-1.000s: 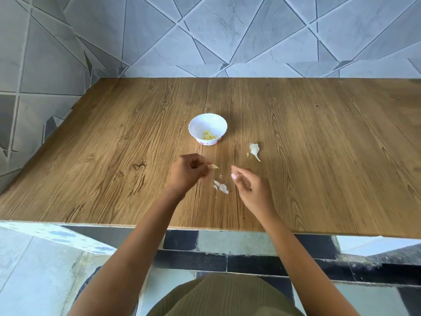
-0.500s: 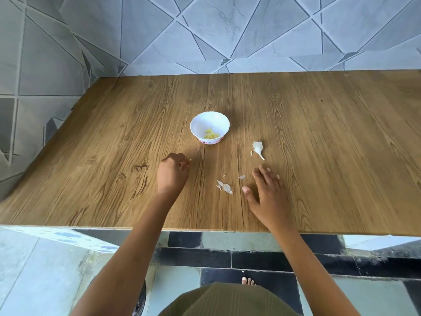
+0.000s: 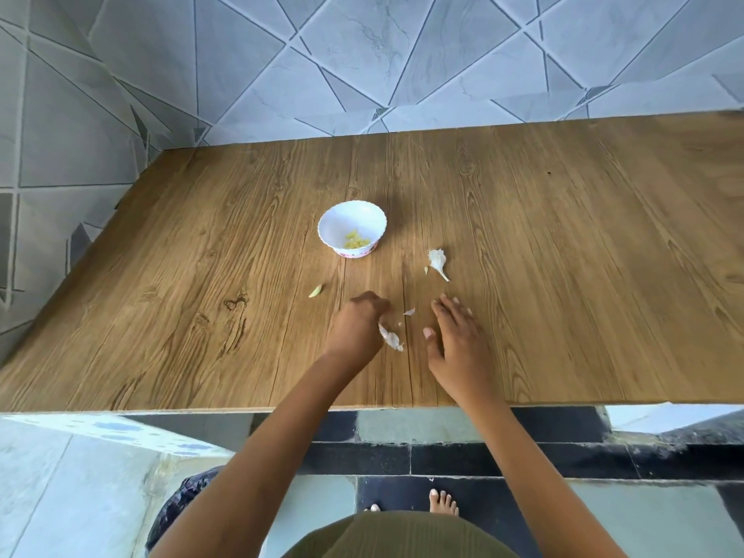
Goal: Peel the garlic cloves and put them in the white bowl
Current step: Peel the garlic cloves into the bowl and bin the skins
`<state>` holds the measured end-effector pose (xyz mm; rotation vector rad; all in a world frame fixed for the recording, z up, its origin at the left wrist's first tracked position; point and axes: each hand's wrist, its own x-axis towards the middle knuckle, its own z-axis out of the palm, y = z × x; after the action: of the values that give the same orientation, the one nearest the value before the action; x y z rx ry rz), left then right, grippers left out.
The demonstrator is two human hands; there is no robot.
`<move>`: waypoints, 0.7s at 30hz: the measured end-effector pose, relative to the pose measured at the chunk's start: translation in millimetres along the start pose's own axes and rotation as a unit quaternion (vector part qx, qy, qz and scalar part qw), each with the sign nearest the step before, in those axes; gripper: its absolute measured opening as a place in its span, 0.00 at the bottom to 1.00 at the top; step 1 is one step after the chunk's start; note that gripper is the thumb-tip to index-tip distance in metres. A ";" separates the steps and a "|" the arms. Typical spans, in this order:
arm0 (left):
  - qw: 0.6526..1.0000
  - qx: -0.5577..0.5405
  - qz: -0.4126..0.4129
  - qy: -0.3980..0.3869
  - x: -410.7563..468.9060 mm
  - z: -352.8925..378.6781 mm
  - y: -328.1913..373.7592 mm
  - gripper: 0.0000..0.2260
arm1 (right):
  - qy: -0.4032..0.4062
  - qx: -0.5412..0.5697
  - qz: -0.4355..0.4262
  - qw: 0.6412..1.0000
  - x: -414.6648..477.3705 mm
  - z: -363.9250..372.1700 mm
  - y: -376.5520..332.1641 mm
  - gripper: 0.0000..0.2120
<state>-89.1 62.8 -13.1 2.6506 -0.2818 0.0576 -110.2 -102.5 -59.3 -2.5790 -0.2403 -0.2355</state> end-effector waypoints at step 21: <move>0.998 -0.002 -0.044 -0.045 -10.9 -20.5 -0.4 0.19 | 0.054 0.046 -0.011 0.997 -0.8 0.2 1.8 0.20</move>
<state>-99.6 74.6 3.9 2.6631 -0.1941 -0.0905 -110.6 -104.0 -60.5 -2.4645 -0.2344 -0.3624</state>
